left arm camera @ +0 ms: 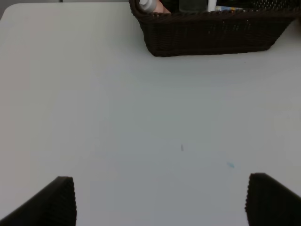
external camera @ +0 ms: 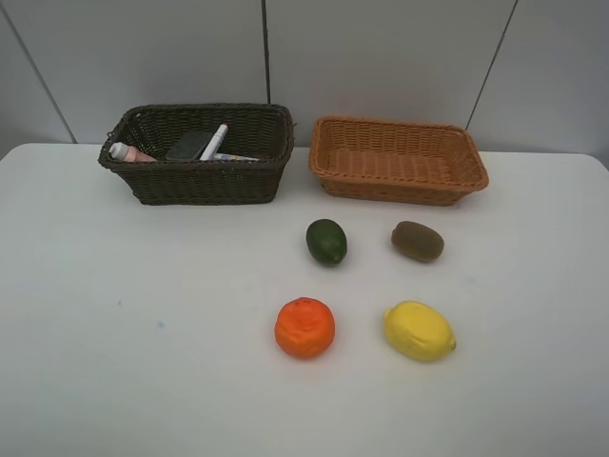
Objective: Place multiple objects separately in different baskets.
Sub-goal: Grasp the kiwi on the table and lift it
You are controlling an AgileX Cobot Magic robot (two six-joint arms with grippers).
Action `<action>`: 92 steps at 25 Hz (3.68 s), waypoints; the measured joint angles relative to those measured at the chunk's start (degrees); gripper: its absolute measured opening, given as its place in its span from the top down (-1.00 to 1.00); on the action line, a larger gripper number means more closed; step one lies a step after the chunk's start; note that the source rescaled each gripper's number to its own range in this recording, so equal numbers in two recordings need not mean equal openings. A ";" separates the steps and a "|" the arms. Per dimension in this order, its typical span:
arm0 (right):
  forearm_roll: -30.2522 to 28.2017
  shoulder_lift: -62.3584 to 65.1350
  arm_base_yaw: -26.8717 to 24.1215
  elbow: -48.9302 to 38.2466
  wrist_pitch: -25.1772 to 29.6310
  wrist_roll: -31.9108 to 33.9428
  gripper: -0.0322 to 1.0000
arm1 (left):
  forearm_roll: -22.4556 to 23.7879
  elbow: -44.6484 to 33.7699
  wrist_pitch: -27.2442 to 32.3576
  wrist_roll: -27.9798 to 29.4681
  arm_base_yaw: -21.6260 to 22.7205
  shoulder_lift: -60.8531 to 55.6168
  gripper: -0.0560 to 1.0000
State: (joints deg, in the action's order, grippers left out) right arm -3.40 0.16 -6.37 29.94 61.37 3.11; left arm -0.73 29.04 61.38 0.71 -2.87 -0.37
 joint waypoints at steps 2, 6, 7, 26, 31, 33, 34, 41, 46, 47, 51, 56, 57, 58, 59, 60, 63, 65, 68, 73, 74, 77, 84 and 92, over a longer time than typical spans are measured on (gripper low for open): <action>0.00 0.00 0.00 0.00 0.00 0.00 -0.98 | 0.00 0.00 0.00 0.00 0.00 0.00 -0.89; 0.00 0.00 0.00 0.00 0.00 0.00 -0.98 | 0.00 0.00 0.00 0.00 0.00 0.00 -0.89; 0.00 0.00 0.00 0.00 0.00 0.00 -0.98 | 0.00 0.00 0.00 0.00 0.00 0.00 -0.89; -0.22 -1.98 0.00 0.06 -0.13 0.00 -0.98 | 0.00 0.00 0.00 0.00 0.00 0.00 -0.89; -1.40 -13.93 0.00 2.31 -4.15 0.60 -0.98 | 0.00 0.00 0.00 0.00 0.00 0.00 -0.89; -2.86 -22.07 0.00 3.56 -5.80 2.31 -0.98 | 0.00 0.00 0.00 0.00 0.00 0.00 -0.89; -3.52 -25.93 0.00 4.36 -6.36 2.79 -0.98 | 0.00 0.00 0.00 0.00 0.00 0.00 -0.89; -4.66 -58.44 0.00 14.39 -7.38 3.03 -0.98 | 0.00 0.00 -0.01 0.00 0.00 0.00 -0.89; 1.39 -75.98 0.00 23.36 -6.84 -2.24 -0.98 | 0.00 0.00 -0.01 0.00 0.00 0.00 -0.89; 3.40 -78.93 0.00 24.97 -6.76 -4.38 -0.98 | 0.00 0.00 -0.01 0.00 0.00 0.00 -0.89; 9.61 -88.24 1.35 29.17 -6.03 -16.88 -0.98 | 0.00 0.00 -0.01 0.00 0.00 0.00 -0.89; 10.05 -95.71 8.83 31.95 -8.27 -30.71 -0.98 | 0.00 0.00 -0.01 0.00 0.00 0.00 -0.89; 9.77 -96.96 10.60 32.59 -9.23 -32.52 -0.98 | 0.00 0.00 -0.01 0.00 0.00 0.00 -0.89; 9.29 -98.22 12.09 33.45 -10.23 -33.88 -0.98 | 0.00 0.00 -0.01 0.00 0.00 0.00 -0.89; 8.43 -99.27 13.74 34.38 -10.91 -34.71 -0.98 | 0.00 0.00 -0.01 0.00 0.00 0.00 -0.89; 7.29 -100.62 15.19 35.32 -11.33 -35.43 -0.98 | 0.00 0.00 -0.01 0.00 0.00 0.00 -0.89; 4.74 -104.97 18.11 37.94 -11.48 -36.25 -0.98 | 0.00 0.00 -0.01 0.00 0.00 0.00 -0.89; 3.98 -108.03 18.80 39.56 -11.52 -36.37 -0.98 | 0.00 0.00 -0.01 0.00 0.00 0.00 -0.89; 3.92 -111.72 18.87 41.75 -12.08 -36.45 -0.98 | 0.00 0.00 -0.01 0.00 0.00 0.00 -0.89; 4.14 -115.22 18.87 43.76 -12.97 -37.91 -0.98 | 0.00 0.00 -0.01 0.00 0.00 0.00 -0.89; 4.45 -115.62 18.87 43.76 -13.35 -38.53 -0.98 | 0.00 0.00 -0.01 0.00 0.00 0.00 -0.89; 4.86 -116.54 18.87 43.76 -13.48 -39.93 -0.98 | 0.00 0.00 -0.01 0.00 0.00 0.00 -0.89; 6.31 -118.89 19.41 44.32 -14.57 -40.65 -0.98 | 0.00 0.00 -0.01 0.00 0.00 0.00 -0.89; 6.27 -121.86 23.39 44.37 -17.74 -41.60 -0.98 | 0.00 0.00 -0.01 0.00 0.00 0.00 -0.89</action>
State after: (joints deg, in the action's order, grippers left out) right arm 2.87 -121.69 17.02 74.31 43.62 -38.50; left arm -0.73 29.04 61.37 0.71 -2.87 -0.37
